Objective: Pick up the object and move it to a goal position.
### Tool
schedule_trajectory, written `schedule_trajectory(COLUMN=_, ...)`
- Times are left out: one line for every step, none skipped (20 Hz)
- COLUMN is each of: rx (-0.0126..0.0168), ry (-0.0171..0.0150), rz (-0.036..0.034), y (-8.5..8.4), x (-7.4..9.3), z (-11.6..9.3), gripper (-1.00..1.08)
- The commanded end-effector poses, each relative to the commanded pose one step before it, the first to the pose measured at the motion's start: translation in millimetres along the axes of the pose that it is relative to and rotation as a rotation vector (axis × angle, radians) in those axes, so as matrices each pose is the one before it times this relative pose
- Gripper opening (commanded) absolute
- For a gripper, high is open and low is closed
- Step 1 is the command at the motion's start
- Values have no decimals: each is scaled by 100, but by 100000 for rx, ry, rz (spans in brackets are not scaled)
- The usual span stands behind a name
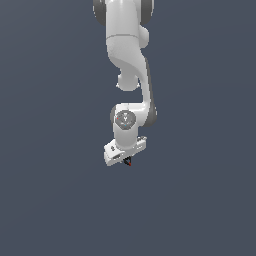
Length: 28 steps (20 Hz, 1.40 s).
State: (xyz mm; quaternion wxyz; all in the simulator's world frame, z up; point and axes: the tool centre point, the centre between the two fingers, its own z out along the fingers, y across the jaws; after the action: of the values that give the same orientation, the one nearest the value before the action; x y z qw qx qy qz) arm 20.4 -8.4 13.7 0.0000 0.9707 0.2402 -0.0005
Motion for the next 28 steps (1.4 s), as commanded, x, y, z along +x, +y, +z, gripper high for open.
schedule_trajectory(rx=-21, ry=68, rz=-37, y=-6, x=43, z=23, gripper=-100)
schedule_trajectory(rx=0, ry=0, rz=0, y=0, x=0, z=0, gripper=-100)
schedule_trajectory(rx=0, ry=0, rz=0, y=0, x=0, z=0, gripper=-100)
schedule_trajectory(rx=0, ry=0, rz=0, y=0, x=0, z=0, gripper=-100)
schedule_trajectory(rx=0, ry=0, rz=0, y=0, x=0, z=0, gripper=-100)
schedule_trajectory(rx=0, ry=0, rz=0, y=0, x=0, z=0, gripper=-100)
schedule_trajectory(rx=0, ry=0, rz=0, y=0, x=0, z=0, gripper=-100)
schedule_trajectory(rx=0, ry=0, rz=0, y=5, x=-11, z=-24, gripper=-100)
schedule_trajectory(rx=0, ry=0, rz=0, y=2, x=-7, z=-24, gripper=-100)
schedule_trajectory(rx=0, ry=0, rz=0, y=5, x=-20, z=-72, gripper=-100)
schedule_trajectory(rx=0, ry=0, rz=0, y=8, x=-33, z=-120, gripper=-100)
schedule_trajectory(rx=0, ry=0, rz=0, y=12, x=-47, z=-168, gripper=-100)
schedule_trajectory(rx=0, ry=0, rz=0, y=15, x=-60, z=-217, gripper=-100)
schedule_trajectory(rx=0, ry=0, rz=0, y=19, x=-73, z=-266, gripper=-100)
schedule_trajectory(rx=0, ry=0, rz=0, y=22, x=-87, z=-315, gripper=-100)
schedule_trajectory(rx=0, ry=0, rz=0, y=26, x=-101, z=-365, gripper=-100)
schedule_trajectory(rx=0, ry=0, rz=0, y=29, x=-114, z=-416, gripper=-100)
schedule_trajectory(rx=0, ry=0, rz=0, y=33, x=-128, z=-467, gripper=-100)
schedule_trajectory(rx=0, ry=0, rz=0, y=37, x=-142, z=-520, gripper=-100)
schedule_trajectory(rx=-52, ry=-21, rz=-41, y=16, x=-143, z=-577, gripper=-100)
schedule_trajectory(rx=0, ry=0, rz=0, y=44, x=-171, z=-627, gripper=-100)
schedule_trajectory(rx=0, ry=0, rz=0, y=48, x=-186, z=-682, gripper=-100)
schedule_trajectory(rx=0, ry=0, rz=0, y=52, x=-201, z=-738, gripper=-100)
schedule_trajectory(rx=0, ry=0, rz=0, y=56, x=-216, z=-796, gripper=-100)
schedule_trajectory(rx=0, ry=0, rz=0, y=61, x=-231, z=-856, gripper=-100)
schedule_trajectory(rx=0, ry=0, rz=0, y=65, x=-246, z=-915, gripper=-100)
schedule_trajectory(rx=0, ry=0, rz=0, y=68, x=-260, z=-971, gripper=-100)
schedule_trajectory(rx=0, ry=0, rz=0, y=72, x=-272, z=-1021, gripper=-100)
